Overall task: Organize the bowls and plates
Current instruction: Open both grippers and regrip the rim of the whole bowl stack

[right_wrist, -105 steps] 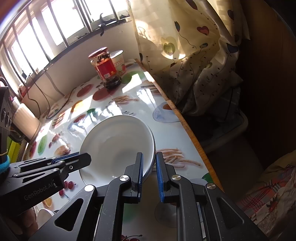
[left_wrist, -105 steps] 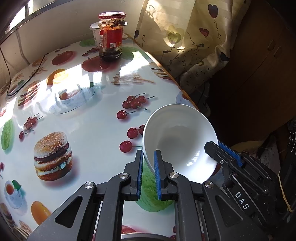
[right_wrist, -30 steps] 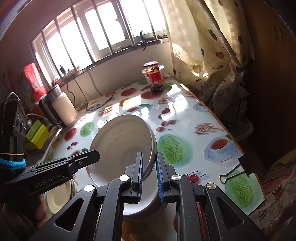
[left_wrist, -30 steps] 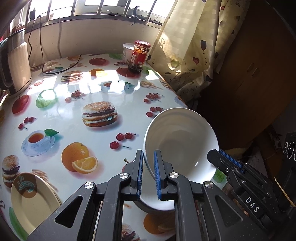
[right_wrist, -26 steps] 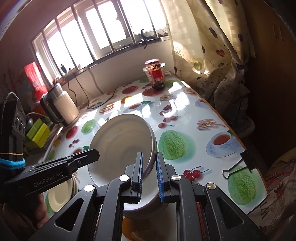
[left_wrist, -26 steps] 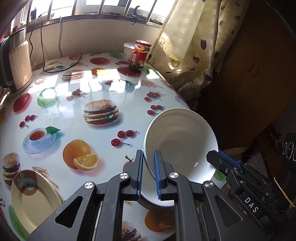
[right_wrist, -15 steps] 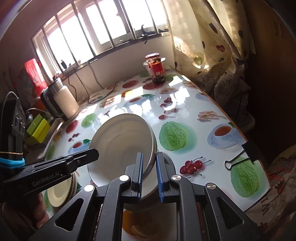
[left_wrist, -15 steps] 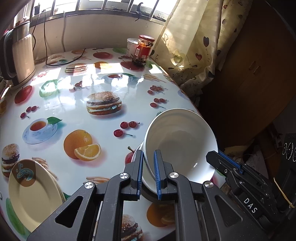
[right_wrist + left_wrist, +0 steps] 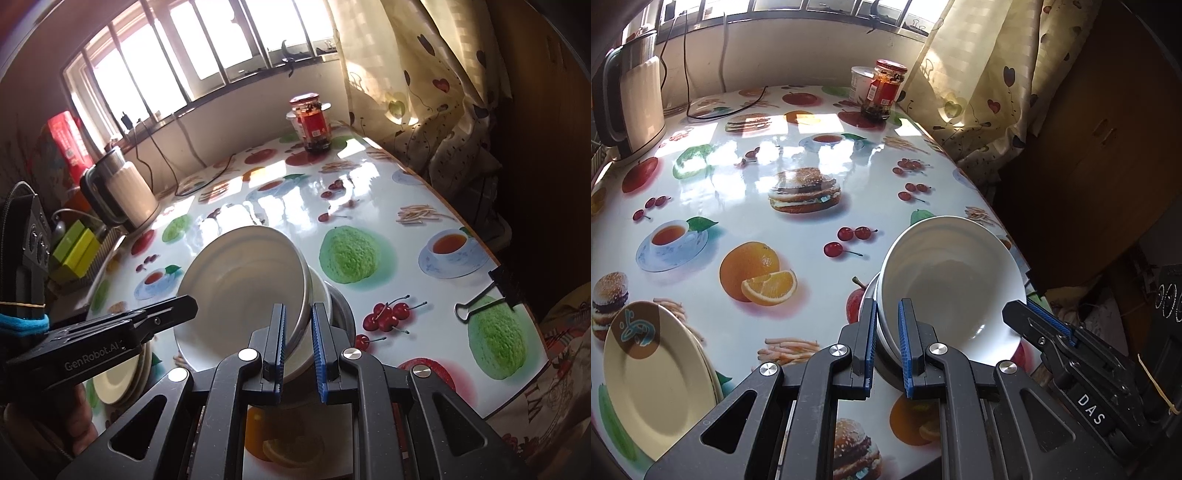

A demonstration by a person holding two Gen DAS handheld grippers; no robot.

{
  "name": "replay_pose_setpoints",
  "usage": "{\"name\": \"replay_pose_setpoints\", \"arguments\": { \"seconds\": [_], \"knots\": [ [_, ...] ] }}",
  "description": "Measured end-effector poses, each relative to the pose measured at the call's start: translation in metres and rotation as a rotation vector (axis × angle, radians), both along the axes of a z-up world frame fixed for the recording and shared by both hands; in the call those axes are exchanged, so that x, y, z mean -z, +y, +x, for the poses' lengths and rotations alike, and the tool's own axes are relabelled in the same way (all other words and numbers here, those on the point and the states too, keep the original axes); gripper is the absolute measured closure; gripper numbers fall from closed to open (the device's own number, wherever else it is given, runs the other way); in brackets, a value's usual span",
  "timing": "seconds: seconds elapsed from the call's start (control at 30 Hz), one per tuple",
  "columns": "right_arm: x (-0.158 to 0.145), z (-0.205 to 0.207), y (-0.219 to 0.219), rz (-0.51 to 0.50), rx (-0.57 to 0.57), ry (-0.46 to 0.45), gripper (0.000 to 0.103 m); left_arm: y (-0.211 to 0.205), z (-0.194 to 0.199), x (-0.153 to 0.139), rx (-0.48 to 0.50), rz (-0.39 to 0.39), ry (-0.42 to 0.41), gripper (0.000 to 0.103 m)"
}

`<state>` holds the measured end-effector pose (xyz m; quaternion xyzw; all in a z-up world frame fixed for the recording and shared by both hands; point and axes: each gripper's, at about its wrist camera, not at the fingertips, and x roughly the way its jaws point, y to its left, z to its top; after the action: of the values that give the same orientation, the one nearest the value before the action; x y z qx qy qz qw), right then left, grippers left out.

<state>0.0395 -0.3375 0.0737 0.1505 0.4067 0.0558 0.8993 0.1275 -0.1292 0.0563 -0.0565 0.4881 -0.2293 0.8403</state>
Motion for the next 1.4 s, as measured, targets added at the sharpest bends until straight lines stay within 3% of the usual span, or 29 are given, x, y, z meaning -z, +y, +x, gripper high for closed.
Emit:
{"name": "replay_pose_setpoints", "arguments": {
  "seconds": [0.77,1.13,1.23,1.3,1.4],
  "knots": [
    [0.01,0.003,-0.005,0.016,0.013,0.042,0.087,-0.001,0.002,0.008,-0.002,-0.019,0.036,0.091],
    [0.011,0.003,-0.005,0.018,0.01,0.035,0.086,0.002,0.0,0.009,0.003,-0.034,0.01,0.09],
    [0.01,0.002,-0.007,0.019,0.018,0.019,0.08,0.004,-0.004,0.008,0.009,-0.047,0.004,0.089],
    [0.009,0.001,-0.008,0.029,0.019,0.01,0.069,0.006,-0.007,0.007,0.004,-0.048,-0.012,0.086],
    [0.008,-0.001,-0.01,0.035,0.027,-0.002,0.068,0.011,-0.009,0.005,-0.011,-0.042,-0.034,0.079]
  ]
}}
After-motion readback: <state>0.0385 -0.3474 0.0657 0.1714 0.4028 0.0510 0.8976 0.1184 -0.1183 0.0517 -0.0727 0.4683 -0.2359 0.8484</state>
